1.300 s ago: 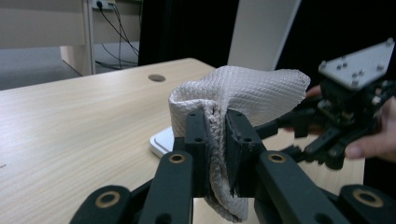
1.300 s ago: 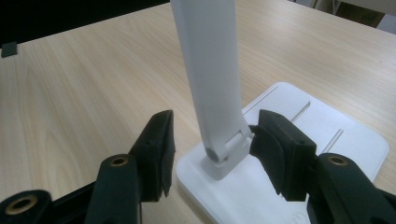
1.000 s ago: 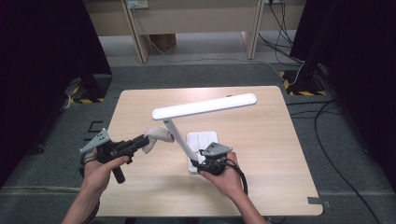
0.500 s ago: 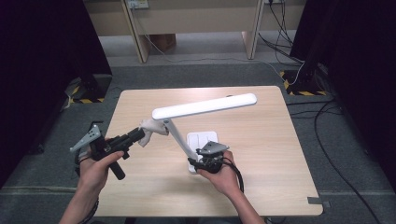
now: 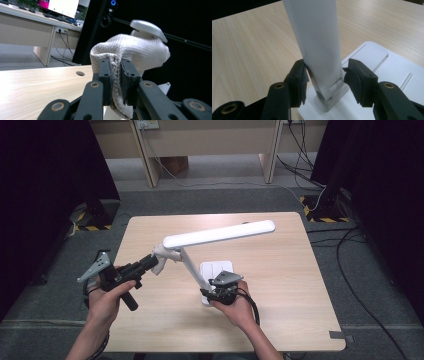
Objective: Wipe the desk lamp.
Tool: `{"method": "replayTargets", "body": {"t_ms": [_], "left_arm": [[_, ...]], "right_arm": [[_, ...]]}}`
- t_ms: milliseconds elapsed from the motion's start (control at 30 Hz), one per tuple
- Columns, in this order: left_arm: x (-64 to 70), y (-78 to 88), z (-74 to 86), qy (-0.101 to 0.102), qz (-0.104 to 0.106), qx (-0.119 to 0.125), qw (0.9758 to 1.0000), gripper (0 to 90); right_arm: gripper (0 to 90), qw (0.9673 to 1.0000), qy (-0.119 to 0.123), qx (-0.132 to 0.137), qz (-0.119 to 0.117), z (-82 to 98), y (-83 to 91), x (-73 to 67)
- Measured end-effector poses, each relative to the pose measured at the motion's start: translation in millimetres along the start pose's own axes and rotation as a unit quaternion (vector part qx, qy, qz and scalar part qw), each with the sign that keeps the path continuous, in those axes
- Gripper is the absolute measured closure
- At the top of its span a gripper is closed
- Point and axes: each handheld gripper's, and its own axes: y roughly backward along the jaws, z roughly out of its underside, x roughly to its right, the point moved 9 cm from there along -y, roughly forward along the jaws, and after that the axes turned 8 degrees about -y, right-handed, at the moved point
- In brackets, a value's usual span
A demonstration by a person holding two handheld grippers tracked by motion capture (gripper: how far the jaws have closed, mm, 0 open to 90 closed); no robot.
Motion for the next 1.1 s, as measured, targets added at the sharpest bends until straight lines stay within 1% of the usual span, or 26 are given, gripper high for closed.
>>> {"method": "replayTargets", "body": {"t_ms": [133, 267, 400, 533, 567, 733, 800, 1100], "left_arm": [[8.1, -7.2, 5.0, -0.005, 0.014, -0.008, 0.9999, 79.6], [13.1, -13.1, 8.1, -0.012, 0.024, -0.016, 0.9995, 79.4], [15.3, -17.3, 12.2, -0.016, 0.028, -0.026, 0.9992, 79.3], [18.2, -22.0, 15.9, -0.016, 0.032, -0.029, 0.9989, 79.2], [19.1, -23.0, 16.4, -0.017, 0.033, -0.030, 0.9989, 79.2], [23.2, -28.6, 19.6, -0.028, 0.039, -0.039, 0.9981, 79.3], [23.3, -30.5, 20.5, -0.032, 0.035, -0.040, 0.9981, 79.4], [25.2, -36.7, 30.9, -0.041, 0.038, -0.058, 0.9968, 79.8]], "right_arm": [[52.8, 1.0000, 0.001, -0.003, 0.000, 2.3, -1.6, -0.2], [55.0, 0.9999, 0.007, -0.007, 0.000, 4.6, -3.4, 0.1], [56.0, 0.9999, 0.011, -0.010, -0.001, 6.5, -4.6, 0.3], [56.3, 0.9999, 0.014, -0.008, -0.001, 6.5, -4.8, 0.8], [56.3, 0.9999, 0.011, -0.010, -0.002, 7.2, -4.6, 0.3], [56.6, 0.9998, 0.016, -0.010, 0.000, 7.7, -4.6, 0.9], [56.6, 0.9998, 0.017, -0.010, 0.000, 7.8, -4.6, 1.0], [56.7, 0.9998, 0.016, -0.012, 0.002, 10.7, -5.1, 2.0]]}}
